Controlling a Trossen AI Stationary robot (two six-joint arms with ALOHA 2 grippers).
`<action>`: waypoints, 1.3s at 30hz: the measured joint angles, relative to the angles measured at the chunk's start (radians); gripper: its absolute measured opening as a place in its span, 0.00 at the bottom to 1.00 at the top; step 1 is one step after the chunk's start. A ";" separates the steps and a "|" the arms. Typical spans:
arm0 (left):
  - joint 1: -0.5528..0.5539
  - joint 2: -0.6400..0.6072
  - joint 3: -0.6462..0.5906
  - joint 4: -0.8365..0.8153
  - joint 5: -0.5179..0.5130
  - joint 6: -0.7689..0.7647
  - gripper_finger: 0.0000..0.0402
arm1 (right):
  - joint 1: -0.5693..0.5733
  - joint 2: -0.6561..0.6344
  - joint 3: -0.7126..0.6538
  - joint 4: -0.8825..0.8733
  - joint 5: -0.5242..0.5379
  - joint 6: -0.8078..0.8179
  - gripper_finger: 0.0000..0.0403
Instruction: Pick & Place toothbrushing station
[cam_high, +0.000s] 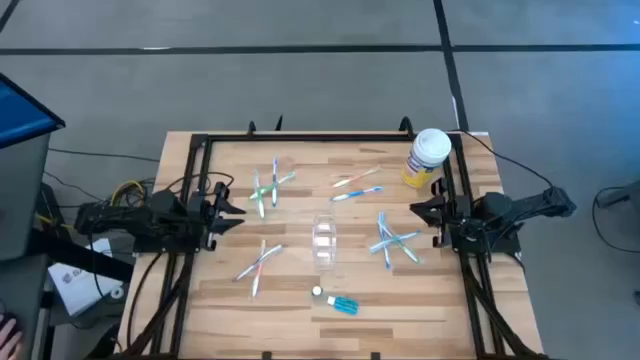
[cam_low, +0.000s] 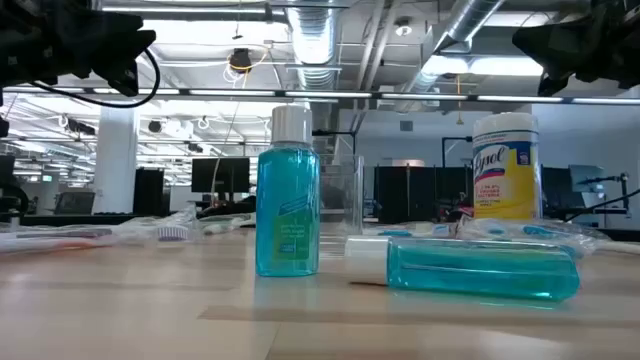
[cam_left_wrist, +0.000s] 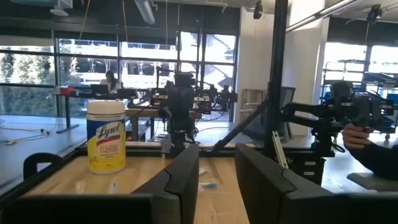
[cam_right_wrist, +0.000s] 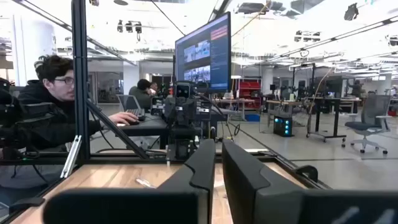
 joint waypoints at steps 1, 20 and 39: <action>0.000 0.000 0.000 0.001 0.000 0.000 0.25 | 0.000 0.000 0.000 0.000 0.000 0.000 0.05; 0.000 0.000 0.000 0.016 -0.039 0.291 0.25 | 0.001 0.000 0.000 -0.008 0.000 0.000 0.06; 0.000 0.048 0.000 0.094 -0.385 0.048 0.25 | 0.001 0.000 0.000 -0.004 0.000 0.057 0.04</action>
